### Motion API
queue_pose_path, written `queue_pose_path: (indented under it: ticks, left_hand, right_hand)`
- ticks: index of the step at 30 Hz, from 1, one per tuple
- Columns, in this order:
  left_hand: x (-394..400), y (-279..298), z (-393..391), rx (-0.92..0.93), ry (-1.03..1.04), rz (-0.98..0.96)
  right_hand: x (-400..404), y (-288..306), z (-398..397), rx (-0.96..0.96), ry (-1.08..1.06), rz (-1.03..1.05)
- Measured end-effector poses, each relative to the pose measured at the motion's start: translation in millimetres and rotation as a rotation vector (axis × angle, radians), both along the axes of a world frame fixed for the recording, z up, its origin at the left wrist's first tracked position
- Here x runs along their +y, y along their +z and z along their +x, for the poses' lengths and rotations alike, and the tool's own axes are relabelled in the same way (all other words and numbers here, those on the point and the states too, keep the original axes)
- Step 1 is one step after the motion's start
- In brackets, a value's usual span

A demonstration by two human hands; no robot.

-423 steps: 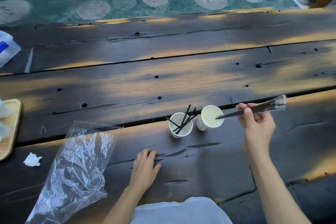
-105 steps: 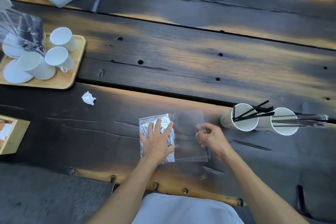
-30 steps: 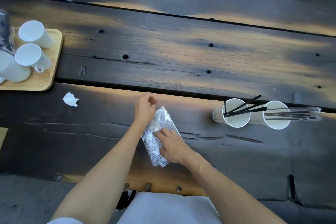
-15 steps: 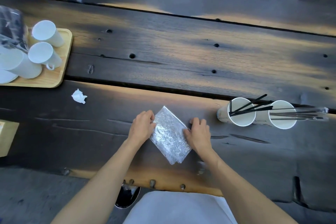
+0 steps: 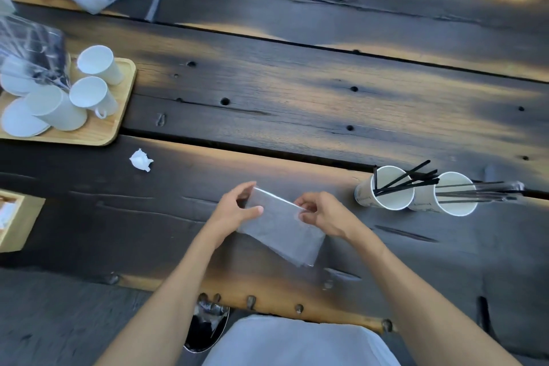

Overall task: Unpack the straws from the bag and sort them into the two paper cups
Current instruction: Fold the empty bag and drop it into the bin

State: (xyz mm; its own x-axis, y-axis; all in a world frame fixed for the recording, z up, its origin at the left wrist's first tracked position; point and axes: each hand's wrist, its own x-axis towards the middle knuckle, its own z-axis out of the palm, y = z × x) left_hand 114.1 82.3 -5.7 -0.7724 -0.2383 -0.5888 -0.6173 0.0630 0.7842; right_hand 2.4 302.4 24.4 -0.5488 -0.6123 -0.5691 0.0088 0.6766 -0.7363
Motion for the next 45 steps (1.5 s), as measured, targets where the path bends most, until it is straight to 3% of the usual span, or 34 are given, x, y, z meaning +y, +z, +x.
queue_pose_path:
  ticks: [2, 4, 10, 14, 17, 19, 24, 30, 38, 45]
  left_hand:
    - [-4.1, 11.4, 7.1, 0.046, 0.051, 0.146]
    - [-3.3, 20.8, 14.2, 0.074, 0.106, 0.169]
    - [10.7, 46.0, 52.9, 0.104, 0.401, 0.272]
    - [24.0, 58.6, 86.5, 0.084, 0.559, 0.303]
    - [33.9, 64.1, 116.8, 0.097, 0.727, 0.302]
    - [44.1, 69.5, 139.4, 0.104, 0.902, 0.325]
    - [83.0, 78.7, 216.6, 0.085, 1.149, 0.353]
    - [149.0, 67.3, 315.4, 0.037, 1.274, 0.315]
    - [196.4, 17.2, 393.5, -0.045, 1.516, 0.416]
    - [183.0, -58.8, 429.7, -0.06, 1.793, 0.426]
  right_hand:
    - [-0.2, 9.2, 0.8, 0.001, 0.001, -0.043]
    - [0.4, 18.0, -0.4, -0.009, -0.064, -0.066]
    - [5.7, 33.9, 14.4, -0.145, -0.516, -0.255]
    - [-1.4, 35.4, 39.5, -0.23, -0.639, -0.32]
    - [-4.6, 40.7, 63.9, -0.451, -0.537, -0.334]
    - [-8.2, 41.7, 82.7, -0.51, -0.346, -0.275]
    - [-18.3, 39.2, 127.0, -0.358, -0.128, -0.201]
    - [-31.0, 42.8, 192.0, -0.399, 0.074, -0.196]
    - [-57.0, 10.9, 269.7, -0.373, 0.187, -0.028]
    - [-80.3, -68.9, 324.4, -0.393, 0.16, 0.132]
